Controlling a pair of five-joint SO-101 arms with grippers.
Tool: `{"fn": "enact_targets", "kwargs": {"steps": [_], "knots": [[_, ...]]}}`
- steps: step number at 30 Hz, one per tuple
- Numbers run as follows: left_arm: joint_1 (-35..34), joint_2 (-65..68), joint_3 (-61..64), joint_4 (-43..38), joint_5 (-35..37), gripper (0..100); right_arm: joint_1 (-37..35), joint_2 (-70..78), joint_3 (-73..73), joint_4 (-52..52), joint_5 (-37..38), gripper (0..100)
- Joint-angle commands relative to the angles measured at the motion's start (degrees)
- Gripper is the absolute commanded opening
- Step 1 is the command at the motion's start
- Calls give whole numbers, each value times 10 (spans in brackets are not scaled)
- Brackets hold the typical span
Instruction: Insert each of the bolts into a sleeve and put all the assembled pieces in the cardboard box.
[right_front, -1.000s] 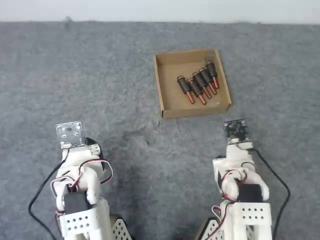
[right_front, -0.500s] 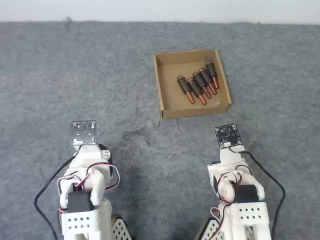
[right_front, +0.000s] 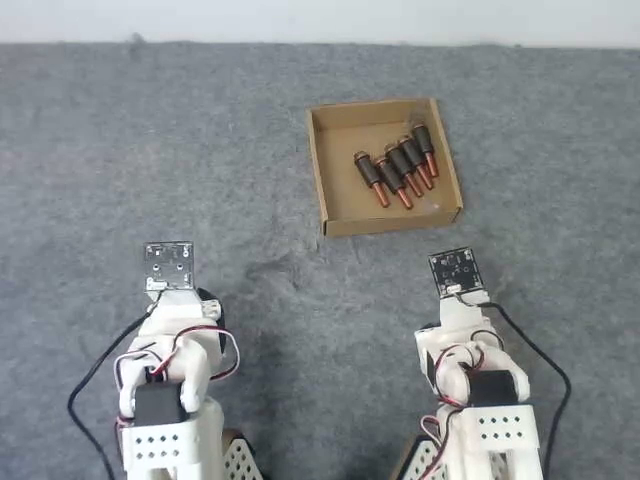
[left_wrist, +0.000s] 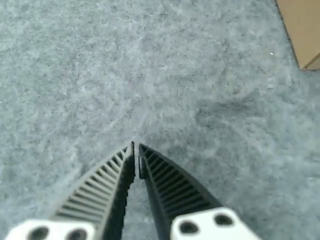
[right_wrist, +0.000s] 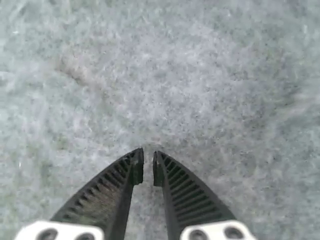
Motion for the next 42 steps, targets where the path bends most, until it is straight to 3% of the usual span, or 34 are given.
{"fn": "enact_targets", "kwargs": {"steps": [1,6,12,42], "knots": [[1,3,-15,6,-4,11,7,-18,-2,-6,3,20],[3,3,-7,6,-4,11,11,-116,17,16,3,19],[4,4,-7,32,-4,11,11,-185,13,174,2,20],[0,3,-10,57,0,11,8,-182,13,167,4,19]]}}
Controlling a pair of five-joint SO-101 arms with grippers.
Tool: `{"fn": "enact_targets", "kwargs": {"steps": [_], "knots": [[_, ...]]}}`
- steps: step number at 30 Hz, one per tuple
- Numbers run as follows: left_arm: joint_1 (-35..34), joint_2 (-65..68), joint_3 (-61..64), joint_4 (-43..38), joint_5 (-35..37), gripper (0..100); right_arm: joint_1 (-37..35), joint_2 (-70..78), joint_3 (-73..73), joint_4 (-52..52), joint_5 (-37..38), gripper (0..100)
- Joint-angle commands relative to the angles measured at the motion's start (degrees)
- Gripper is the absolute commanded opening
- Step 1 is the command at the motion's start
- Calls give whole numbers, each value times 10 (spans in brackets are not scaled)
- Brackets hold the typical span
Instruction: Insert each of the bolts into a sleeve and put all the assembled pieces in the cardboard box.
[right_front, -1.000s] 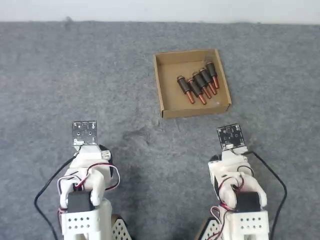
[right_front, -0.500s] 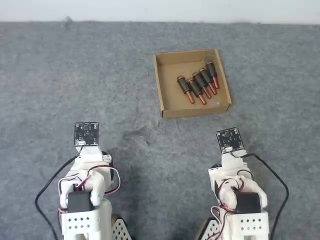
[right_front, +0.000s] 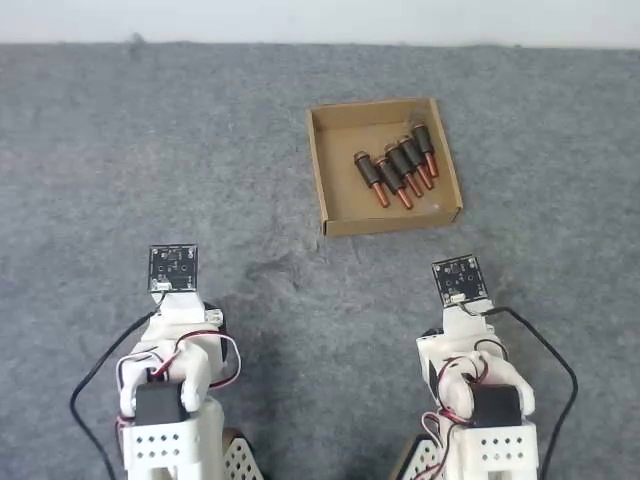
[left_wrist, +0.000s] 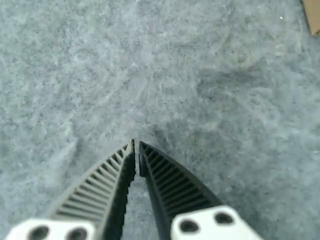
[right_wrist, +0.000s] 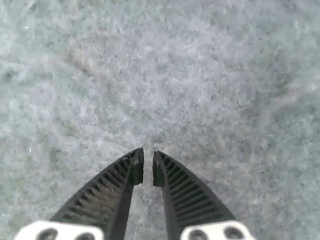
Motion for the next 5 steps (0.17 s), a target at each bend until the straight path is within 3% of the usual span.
{"fn": "enact_targets", "kwargs": {"steps": [1,5], "knots": [[0,3,-10,3,0,11,4,-9,8,3,4,19],[0,3,-10,3,0,11,4,-9,8,3,4,19]]}}
